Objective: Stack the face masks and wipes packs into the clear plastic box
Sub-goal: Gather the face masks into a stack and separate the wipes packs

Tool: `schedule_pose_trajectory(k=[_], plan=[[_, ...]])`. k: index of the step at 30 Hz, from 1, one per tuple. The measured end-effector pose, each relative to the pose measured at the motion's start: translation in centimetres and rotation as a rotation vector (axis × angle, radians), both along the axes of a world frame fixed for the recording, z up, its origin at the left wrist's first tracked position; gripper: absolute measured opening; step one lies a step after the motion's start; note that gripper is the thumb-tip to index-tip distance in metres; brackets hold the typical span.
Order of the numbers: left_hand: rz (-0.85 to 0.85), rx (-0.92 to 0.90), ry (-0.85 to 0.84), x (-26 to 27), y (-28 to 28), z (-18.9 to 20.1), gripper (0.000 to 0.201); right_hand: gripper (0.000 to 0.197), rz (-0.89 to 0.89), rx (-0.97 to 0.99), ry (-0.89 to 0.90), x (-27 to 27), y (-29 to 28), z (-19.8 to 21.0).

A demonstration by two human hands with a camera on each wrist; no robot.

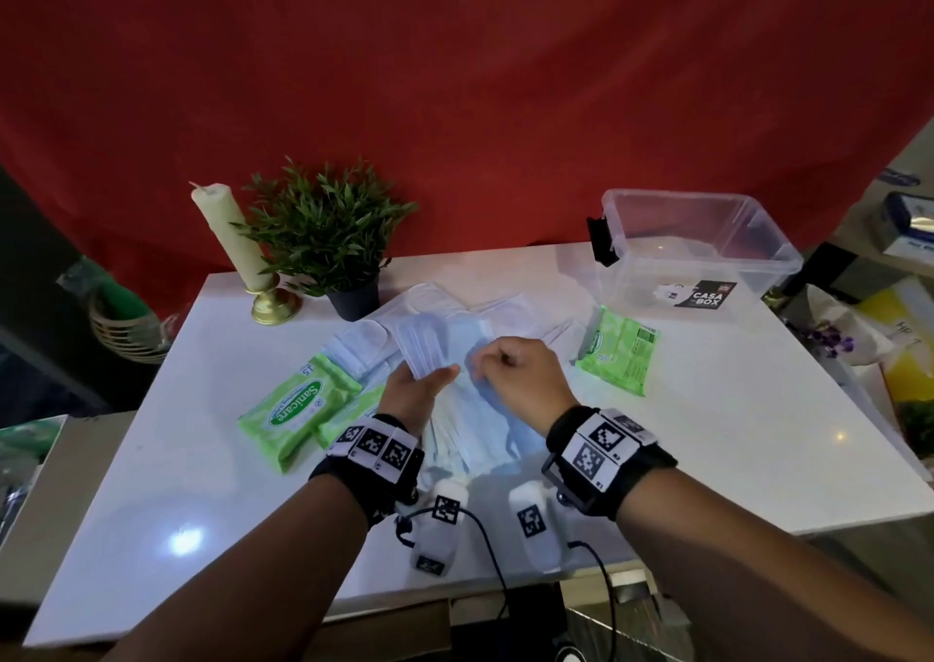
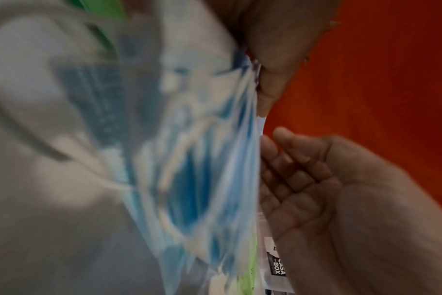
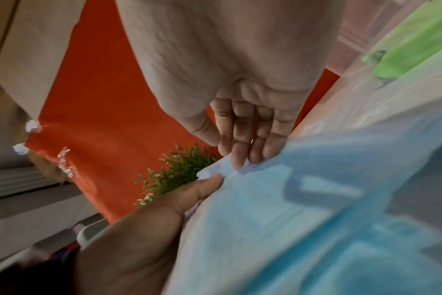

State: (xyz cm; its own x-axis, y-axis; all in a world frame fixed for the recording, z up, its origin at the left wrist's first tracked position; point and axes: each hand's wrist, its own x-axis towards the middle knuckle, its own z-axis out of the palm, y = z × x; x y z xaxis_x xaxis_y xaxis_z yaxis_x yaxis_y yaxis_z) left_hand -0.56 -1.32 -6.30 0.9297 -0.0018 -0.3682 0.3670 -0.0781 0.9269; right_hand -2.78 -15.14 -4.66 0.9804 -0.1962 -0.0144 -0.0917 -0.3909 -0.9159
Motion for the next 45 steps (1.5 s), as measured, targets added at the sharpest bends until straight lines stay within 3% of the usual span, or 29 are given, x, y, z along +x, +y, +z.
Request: schedule_pose_trajectory(k=[3, 7, 11, 14, 22, 27, 28, 31, 34, 39, 41, 45], plan=[[0.032, 0.011, 0.026, 0.2, 0.5, -0.5, 0.021, 0.023, -0.149, -0.215, 0.039, 0.3, -1.9, -0.5], [0.046, -0.030, 0.059, 0.8, 1.0, -1.5, 0.032, 0.049, -0.203, -0.718, 0.394, 0.2, -5.1, -1.1], [0.068, -0.051, 0.076, 0.2, 1.1, -0.3, 0.020, 0.078, -0.262, -0.867, 0.581, 0.1, -6.2, -2.1], [0.092, -0.062, 0.077, -0.1, 1.4, 0.2, 0.016, 0.077, -0.284, -0.761, 0.602, 0.7, -6.1, -2.6], [0.072, -0.042, 0.062, 0.4, 2.3, -0.2, 0.022, 0.070, -0.446, -0.199, 0.433, 0.1, -6.5, -3.4], [0.061, -0.018, 0.068, 0.4, 2.6, -0.2, 0.023, 0.080, -0.549, 0.201, 0.437, -0.5, -7.3, -3.6], [0.063, -0.014, 0.065, 0.4, 2.6, -0.2, 0.025, 0.078, -0.569, 0.296, 0.425, -0.6, -7.4, -3.6], [0.058, 0.015, 0.047, 0.5, 2.6, -0.2, 0.029, 0.048, -0.618, 0.468, 0.402, -1.0, -7.8, -3.3], [0.049, 0.046, 0.030, 0.6, 2.5, -0.1, 0.030, 0.023, -0.572, 0.403, 0.412, -1.6, -8.6, -2.5], [0.030, 0.074, 0.020, 0.9, 2.4, 0.0, 0.027, 0.014, -0.470, 0.116, 0.535, -2.7, -9.6, -1.0], [0.012, 0.092, 0.007, 0.9, 2.4, 0.0, 0.024, 0.016, -0.436, 0.109, 0.516, -3.2, -9.8, -0.2], [-0.019, 0.115, -0.009, 1.0, 2.0, 0.0, 0.023, 0.046, -0.383, 0.209, 0.327, -3.5, -8.4, 2.2]])
